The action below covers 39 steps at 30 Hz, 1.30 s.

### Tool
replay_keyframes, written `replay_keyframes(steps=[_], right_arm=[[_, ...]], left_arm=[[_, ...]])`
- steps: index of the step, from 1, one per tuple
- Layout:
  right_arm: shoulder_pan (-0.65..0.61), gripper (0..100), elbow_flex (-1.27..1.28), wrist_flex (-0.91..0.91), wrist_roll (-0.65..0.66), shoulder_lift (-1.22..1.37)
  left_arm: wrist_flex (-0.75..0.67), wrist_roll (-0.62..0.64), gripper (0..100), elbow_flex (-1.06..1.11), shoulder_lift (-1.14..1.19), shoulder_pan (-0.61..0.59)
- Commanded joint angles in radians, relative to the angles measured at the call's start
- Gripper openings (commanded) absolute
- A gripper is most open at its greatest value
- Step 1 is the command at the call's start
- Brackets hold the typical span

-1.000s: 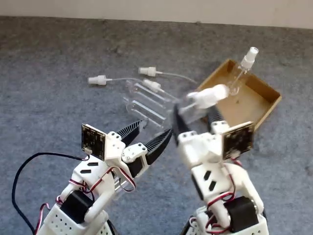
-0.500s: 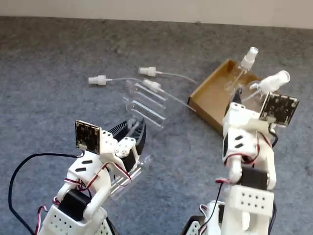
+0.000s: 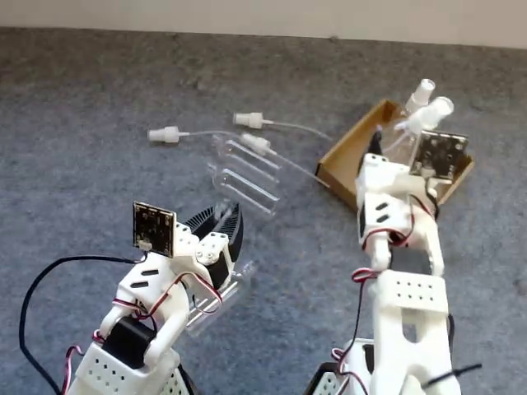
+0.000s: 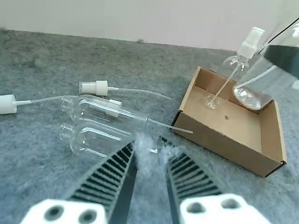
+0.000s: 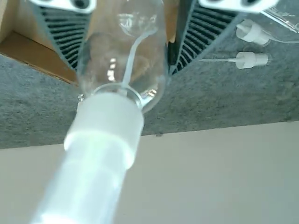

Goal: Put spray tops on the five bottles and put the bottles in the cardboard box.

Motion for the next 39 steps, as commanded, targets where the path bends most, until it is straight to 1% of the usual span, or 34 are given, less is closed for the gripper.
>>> replay_keyframes(steps=[1,4,15,20,26,39], right_arm=[[-0.031,19.1,-0.035,-0.093,0.003,0.053],[-0.041,19.1,-0.035,-0.151,0.003,0.114],[-0.053,19.1,-0.042,-0.266,0.008,0.320],[-0.054,19.1,-0.044,-0.364,0.117,0.423],[-0.054,19.1,-0.053,-0.440,0.121,0.504],[-0.085,19.1,-0.202,-0.447,0.121,0.664]], left_arm=[[-0.002,0.009,0,-0.004,-0.016,-0.013],[-0.002,0.009,0,-0.004,-0.016,-0.013],[-0.002,0.009,1,-0.001,-0.016,-0.013],[-0.002,0.009,1,-0.001,-0.016,-0.013],[-0.002,0.009,1,-0.001,-0.016,-0.013],[0.000,0.009,1,0.001,-0.016,-0.013]])
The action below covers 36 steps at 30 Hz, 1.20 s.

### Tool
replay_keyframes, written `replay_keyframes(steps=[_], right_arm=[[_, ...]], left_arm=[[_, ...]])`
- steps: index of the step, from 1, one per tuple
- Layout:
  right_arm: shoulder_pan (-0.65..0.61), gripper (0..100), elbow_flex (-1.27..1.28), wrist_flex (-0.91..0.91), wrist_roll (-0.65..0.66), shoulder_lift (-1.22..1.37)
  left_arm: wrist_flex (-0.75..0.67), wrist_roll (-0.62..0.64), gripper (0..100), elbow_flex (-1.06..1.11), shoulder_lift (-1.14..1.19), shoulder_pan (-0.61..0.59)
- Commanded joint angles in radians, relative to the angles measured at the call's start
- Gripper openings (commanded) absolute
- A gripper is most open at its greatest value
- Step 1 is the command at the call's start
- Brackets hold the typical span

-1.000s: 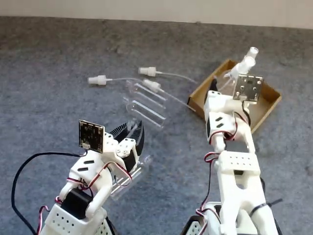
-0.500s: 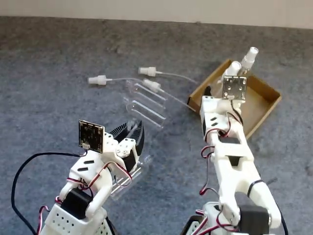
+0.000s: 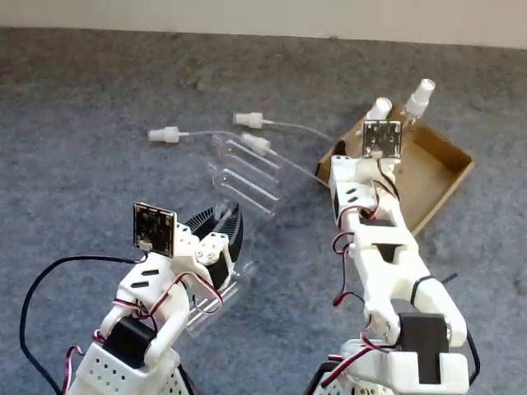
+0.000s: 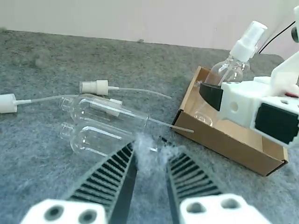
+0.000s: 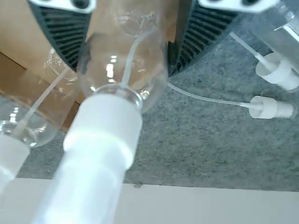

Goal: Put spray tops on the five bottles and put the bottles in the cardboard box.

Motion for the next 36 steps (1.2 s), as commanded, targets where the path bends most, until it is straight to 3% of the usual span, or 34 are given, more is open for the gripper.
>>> replay_keyframes(steps=[1,18,24,33,36], right_arm=[[-0.012,19.1,-0.090,-0.033,0.014,0.013],[-0.008,19.7,-0.130,-0.035,0.015,0.117],[-0.008,30.0,-0.128,-0.035,0.015,0.116],[-0.016,30.3,-0.122,-0.022,0.017,0.041],[-0.025,30.3,-0.122,0.068,0.017,-0.007]], left_arm=[[0.000,0.009,1,-0.007,-0.015,-0.012],[-0.006,0.009,1,0.008,-0.015,-0.012],[-0.114,0.008,1,0.071,-0.015,-0.013],[-0.120,0.008,1,0.076,-0.015,-0.013],[-0.120,0.008,1,0.076,-0.015,-0.013]])
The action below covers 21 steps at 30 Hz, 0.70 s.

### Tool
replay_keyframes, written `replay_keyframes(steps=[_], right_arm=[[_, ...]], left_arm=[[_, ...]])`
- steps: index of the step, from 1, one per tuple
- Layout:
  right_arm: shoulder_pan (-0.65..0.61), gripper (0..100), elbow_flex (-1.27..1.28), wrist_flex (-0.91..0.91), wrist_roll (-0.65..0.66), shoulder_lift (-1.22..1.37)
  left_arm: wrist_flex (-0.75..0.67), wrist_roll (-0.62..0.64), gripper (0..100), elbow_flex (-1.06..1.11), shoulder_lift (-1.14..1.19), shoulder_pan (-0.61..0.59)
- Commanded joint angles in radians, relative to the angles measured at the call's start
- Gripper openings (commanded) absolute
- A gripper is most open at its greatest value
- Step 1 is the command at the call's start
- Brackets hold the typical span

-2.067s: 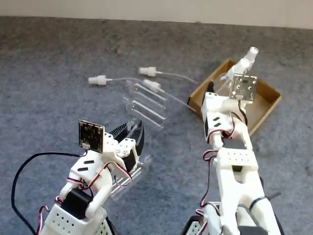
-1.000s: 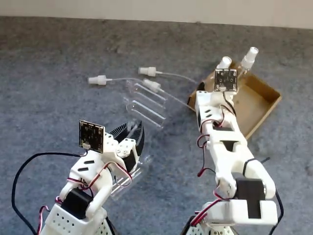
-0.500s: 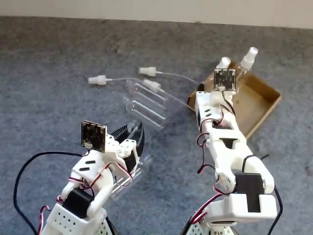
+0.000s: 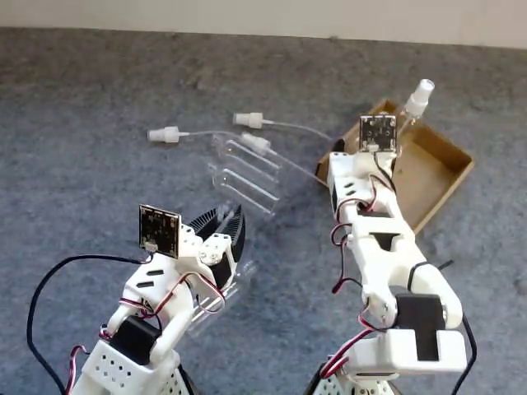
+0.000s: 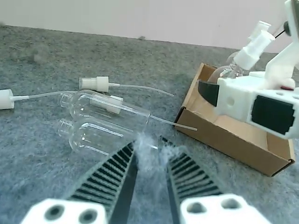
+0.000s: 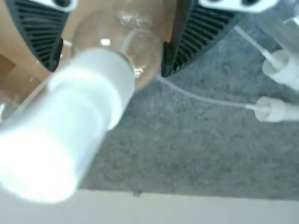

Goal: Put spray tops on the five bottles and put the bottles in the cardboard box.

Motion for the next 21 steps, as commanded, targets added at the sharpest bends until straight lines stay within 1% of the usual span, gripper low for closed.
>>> replay_keyframes(steps=[1,3,11,15,17,21], right_arm=[[-0.024,30.3,-0.053,0.084,0.014,-0.101],[-0.027,30.3,-0.056,0.113,0.014,-0.117],[-0.028,30.3,-0.051,0.120,0.015,-0.157],[-0.028,30.3,-0.050,0.120,0.055,-0.185],[-0.028,30.3,-0.050,0.130,0.058,-0.205],[-0.028,30.3,-0.056,0.282,0.054,-0.254]], left_arm=[[-0.026,0.008,1,-0.010,-0.012,-0.015],[-0.026,0.008,1,-0.010,-0.012,-0.015],[-0.026,0.008,1,-0.010,-0.012,-0.015],[-0.026,0.008,1,-0.010,-0.012,-0.016],[-0.026,0.008,1,-0.013,-0.012,-0.038],[-0.028,0.009,1,-0.019,-0.012,-0.088]])
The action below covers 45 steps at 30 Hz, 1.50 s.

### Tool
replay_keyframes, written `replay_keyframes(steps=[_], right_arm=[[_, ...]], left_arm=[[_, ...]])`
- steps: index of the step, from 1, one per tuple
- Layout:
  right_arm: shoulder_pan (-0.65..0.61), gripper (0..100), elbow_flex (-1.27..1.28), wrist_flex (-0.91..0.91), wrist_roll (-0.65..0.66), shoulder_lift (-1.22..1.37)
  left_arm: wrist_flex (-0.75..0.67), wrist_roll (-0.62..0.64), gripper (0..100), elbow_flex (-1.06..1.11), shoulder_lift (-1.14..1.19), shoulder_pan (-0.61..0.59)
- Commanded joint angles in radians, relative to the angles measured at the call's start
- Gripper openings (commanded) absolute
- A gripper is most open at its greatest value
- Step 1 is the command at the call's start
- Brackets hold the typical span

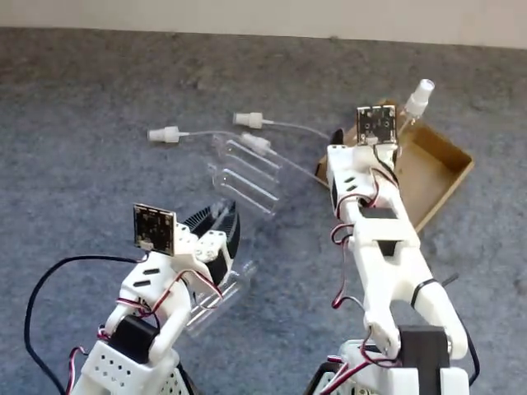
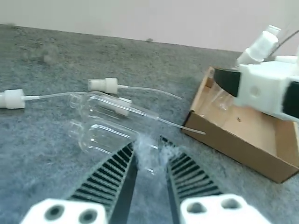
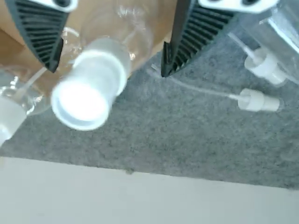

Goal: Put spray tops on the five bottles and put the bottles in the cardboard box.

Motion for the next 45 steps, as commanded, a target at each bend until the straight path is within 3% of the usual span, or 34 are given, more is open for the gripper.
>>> replay_keyframes(steps=[1,14,18,23,28,37,41,45], right_arm=[[-0.008,30.3,-0.058,0.134,0.009,-0.093],[-0.010,30.1,-0.061,0.427,0.009,-0.383],[-0.010,30.0,-0.062,0.538,0.009,-0.507],[-0.128,30.0,-0.081,0.716,0.009,-0.642],[-0.268,30.0,-0.257,0.915,0.018,-0.625],[-0.426,30.0,-0.544,1.167,0.250,-0.329],[-0.487,30.0,-0.596,1.299,0.169,-0.271],[-0.570,30.0,-0.601,1.405,-0.018,-0.269]], left_arm=[[-0.029,0.009,1,-0.019,-0.012,-0.054],[-0.023,0.012,1,-0.111,-0.012,-0.219],[-0.015,0.011,0,-0.171,-0.008,-0.340],[0.158,0.011,0,-0.282,-0.005,-0.479],[0.311,0.011,0,-0.302,-0.012,-0.585],[0.497,0.015,1,-0.302,-0.012,-0.817],[0.511,0.012,1,-0.300,-0.012,-0.877],[0.514,0.012,1,-0.300,-0.012,-0.878]])
